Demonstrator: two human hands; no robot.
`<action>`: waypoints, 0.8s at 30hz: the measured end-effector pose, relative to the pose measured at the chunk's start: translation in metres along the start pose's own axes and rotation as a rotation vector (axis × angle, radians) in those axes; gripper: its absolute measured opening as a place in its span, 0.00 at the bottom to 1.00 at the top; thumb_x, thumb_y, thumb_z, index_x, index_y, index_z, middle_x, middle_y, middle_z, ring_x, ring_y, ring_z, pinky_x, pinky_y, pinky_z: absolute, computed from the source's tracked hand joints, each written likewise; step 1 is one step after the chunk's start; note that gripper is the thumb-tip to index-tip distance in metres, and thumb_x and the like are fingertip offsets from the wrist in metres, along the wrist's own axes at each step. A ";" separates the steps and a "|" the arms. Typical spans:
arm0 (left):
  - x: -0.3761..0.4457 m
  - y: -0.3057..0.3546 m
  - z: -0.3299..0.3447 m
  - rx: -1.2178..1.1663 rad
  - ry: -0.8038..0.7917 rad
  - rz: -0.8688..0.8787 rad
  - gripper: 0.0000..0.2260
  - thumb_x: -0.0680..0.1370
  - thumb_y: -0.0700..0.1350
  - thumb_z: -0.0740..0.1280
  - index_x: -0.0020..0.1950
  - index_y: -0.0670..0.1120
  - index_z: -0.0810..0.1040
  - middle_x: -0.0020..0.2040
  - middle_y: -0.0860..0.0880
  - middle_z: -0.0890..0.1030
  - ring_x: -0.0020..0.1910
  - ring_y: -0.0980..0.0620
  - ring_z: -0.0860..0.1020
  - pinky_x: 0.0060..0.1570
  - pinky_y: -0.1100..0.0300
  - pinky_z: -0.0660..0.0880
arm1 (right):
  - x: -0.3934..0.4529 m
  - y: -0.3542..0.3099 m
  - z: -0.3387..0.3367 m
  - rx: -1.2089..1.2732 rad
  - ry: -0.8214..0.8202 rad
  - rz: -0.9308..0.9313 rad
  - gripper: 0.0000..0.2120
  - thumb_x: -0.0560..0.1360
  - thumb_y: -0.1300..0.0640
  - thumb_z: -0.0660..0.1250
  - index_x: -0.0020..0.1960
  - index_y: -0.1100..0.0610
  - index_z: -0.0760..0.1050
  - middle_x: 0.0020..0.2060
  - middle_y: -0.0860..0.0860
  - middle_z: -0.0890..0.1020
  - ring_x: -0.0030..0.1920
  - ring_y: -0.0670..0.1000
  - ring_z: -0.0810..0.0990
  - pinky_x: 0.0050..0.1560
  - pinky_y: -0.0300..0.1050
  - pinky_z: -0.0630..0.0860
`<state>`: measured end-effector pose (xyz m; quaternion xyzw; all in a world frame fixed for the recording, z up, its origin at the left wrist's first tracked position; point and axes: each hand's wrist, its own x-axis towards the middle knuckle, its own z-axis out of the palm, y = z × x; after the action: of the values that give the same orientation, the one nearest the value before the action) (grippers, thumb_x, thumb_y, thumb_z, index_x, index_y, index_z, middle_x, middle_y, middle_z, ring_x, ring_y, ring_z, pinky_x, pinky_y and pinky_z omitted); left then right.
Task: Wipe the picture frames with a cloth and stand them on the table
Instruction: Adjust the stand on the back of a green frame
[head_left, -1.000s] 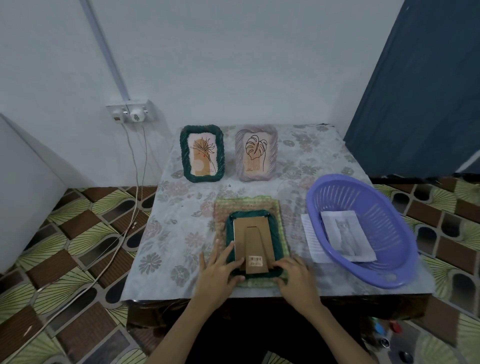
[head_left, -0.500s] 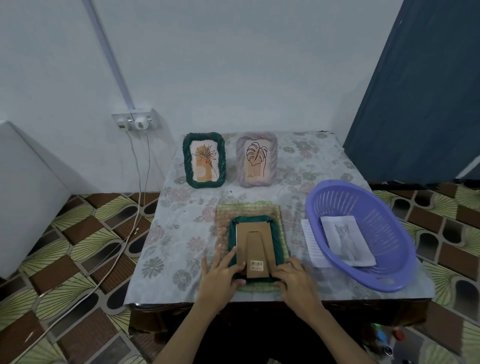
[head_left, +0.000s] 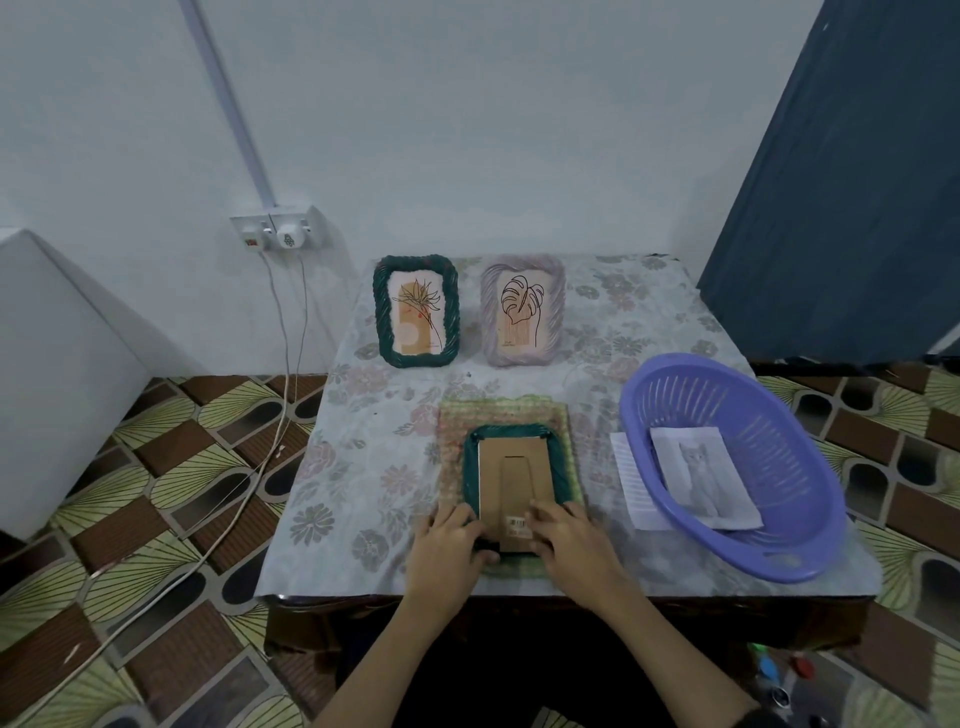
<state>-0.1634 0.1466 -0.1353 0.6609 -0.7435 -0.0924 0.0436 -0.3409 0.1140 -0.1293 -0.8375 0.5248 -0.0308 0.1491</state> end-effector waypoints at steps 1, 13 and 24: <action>0.000 -0.001 0.001 -0.014 0.011 0.008 0.17 0.77 0.58 0.60 0.62 0.51 0.74 0.60 0.54 0.70 0.64 0.54 0.66 0.58 0.60 0.59 | 0.000 0.000 0.002 -0.002 -0.032 0.026 0.17 0.79 0.55 0.57 0.67 0.52 0.71 0.70 0.44 0.66 0.65 0.54 0.66 0.64 0.49 0.66; 0.005 -0.014 0.018 -0.090 0.013 0.114 0.14 0.73 0.60 0.61 0.48 0.51 0.75 0.57 0.53 0.72 0.63 0.50 0.67 0.58 0.52 0.68 | 0.006 -0.004 -0.006 -0.108 -0.086 0.026 0.16 0.79 0.54 0.57 0.66 0.52 0.71 0.68 0.47 0.66 0.65 0.55 0.63 0.63 0.51 0.61; 0.082 -0.014 -0.019 0.013 -0.299 0.143 0.36 0.77 0.58 0.63 0.77 0.55 0.46 0.78 0.56 0.46 0.77 0.49 0.40 0.73 0.43 0.41 | 0.042 0.021 -0.023 0.269 -0.082 0.081 0.22 0.72 0.39 0.63 0.50 0.56 0.81 0.50 0.49 0.78 0.55 0.51 0.71 0.52 0.43 0.69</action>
<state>-0.1561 0.0620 -0.1246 0.5854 -0.7874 -0.1817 -0.0652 -0.3450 0.0628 -0.1182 -0.7887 0.5425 -0.0606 0.2828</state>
